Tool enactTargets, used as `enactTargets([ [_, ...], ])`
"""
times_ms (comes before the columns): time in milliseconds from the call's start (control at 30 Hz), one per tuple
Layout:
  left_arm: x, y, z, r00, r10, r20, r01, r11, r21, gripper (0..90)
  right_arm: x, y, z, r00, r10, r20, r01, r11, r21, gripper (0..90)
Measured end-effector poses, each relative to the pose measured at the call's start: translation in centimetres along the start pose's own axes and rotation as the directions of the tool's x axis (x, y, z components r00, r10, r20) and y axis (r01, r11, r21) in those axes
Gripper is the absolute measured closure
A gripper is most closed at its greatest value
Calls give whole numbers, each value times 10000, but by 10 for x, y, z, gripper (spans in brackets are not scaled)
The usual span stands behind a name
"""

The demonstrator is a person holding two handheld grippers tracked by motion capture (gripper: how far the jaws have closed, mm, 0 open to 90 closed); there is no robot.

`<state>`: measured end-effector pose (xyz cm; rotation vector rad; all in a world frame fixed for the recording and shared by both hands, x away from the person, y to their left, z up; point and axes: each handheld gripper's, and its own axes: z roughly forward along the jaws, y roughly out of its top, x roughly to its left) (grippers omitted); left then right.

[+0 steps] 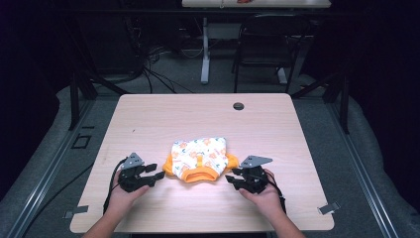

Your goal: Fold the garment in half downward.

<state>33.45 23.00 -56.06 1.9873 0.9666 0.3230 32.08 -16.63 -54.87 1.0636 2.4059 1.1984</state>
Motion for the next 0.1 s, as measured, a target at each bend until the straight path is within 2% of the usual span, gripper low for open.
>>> enactTargets([
  [100, 0, 0, 0, 10000, 21, -9, -21, 10000, -33, 487, -1, -2, 1, 9997, -166, 166, 166, 9999, 23, 590],
])
